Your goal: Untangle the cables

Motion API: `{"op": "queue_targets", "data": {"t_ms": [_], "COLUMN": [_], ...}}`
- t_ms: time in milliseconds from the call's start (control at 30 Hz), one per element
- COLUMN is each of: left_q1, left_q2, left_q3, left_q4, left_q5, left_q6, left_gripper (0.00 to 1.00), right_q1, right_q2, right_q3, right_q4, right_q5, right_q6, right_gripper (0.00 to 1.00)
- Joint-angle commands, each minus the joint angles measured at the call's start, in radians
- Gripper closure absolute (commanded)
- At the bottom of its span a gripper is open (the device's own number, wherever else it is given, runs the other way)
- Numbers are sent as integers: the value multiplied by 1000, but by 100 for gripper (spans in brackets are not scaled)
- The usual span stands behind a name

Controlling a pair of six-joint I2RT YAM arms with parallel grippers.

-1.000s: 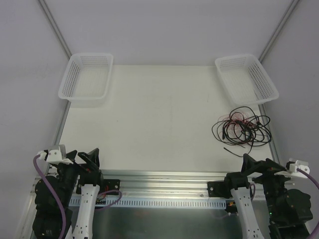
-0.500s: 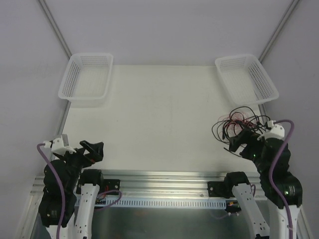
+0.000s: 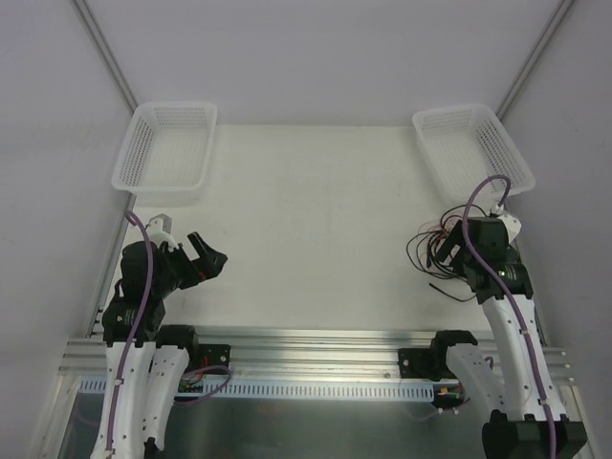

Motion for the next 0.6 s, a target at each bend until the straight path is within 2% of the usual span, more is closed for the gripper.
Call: {"op": "queue_targets", "data": {"t_ms": [0, 233, 367, 433, 567], "left_q1": [1, 1, 0, 1, 3], "left_q2": [10, -51, -65, -64, -58], "left_q3": [-70, -137, -141, -143, -141], "left_q4": [143, 220, 226, 226, 230], "left_q5": [108, 143, 155, 152, 158], "left_q6": [46, 74, 74, 74, 78], "left_gripper": [1, 1, 1, 1, 1], "right_q1": [-66, -244, -268, -268, -258], "right_q2": [87, 294, 442, 546, 693], "right_q3": [-50, -125, -102, -72, -13], "right_q4": [183, 464, 576, 578, 521], "right_q5": [28, -51, -74, -81, -138], "right_q6": [44, 56, 67, 69, 78], "right_gripper": [3, 2, 3, 3, 11]}}
